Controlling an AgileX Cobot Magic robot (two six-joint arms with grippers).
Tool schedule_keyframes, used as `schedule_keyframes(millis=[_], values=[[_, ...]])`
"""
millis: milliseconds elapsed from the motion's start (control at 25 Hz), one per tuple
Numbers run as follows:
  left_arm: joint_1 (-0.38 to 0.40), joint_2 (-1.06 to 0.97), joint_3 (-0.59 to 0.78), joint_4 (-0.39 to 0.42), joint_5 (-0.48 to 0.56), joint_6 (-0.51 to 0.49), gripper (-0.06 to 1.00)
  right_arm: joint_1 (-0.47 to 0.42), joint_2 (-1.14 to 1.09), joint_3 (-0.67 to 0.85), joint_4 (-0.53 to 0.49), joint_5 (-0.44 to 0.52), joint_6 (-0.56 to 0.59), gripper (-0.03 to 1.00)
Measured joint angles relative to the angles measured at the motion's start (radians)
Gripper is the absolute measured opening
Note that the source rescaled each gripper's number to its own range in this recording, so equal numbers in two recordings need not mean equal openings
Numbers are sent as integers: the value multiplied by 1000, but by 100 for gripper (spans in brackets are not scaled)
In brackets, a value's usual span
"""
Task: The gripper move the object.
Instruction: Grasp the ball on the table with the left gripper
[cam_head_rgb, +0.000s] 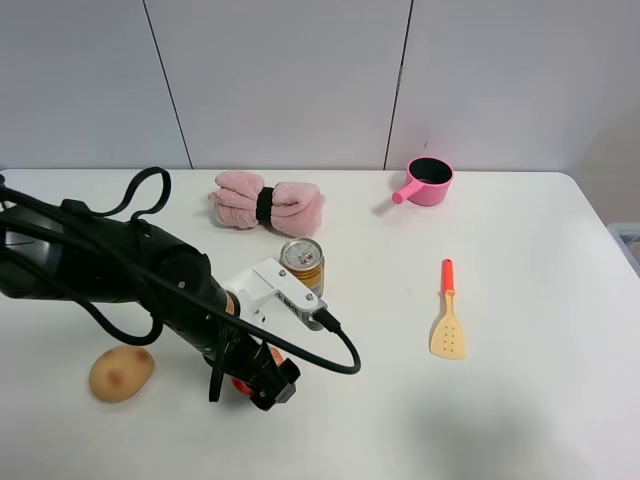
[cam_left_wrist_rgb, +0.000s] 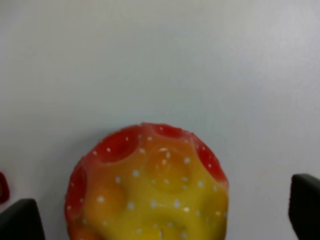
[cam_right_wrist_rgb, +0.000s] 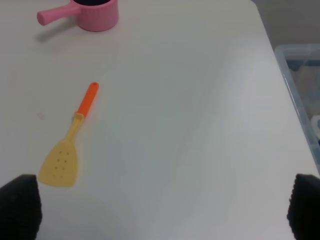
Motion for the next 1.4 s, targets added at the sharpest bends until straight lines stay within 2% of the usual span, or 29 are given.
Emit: schedule_keyframes(millis=[960,1400], values=[[0,77,-1,-30,-81,0,100,0,0,0,0,0,0,100],[0,99,-1,-30,-86,0,100,0,0,0,0,0,0,100]])
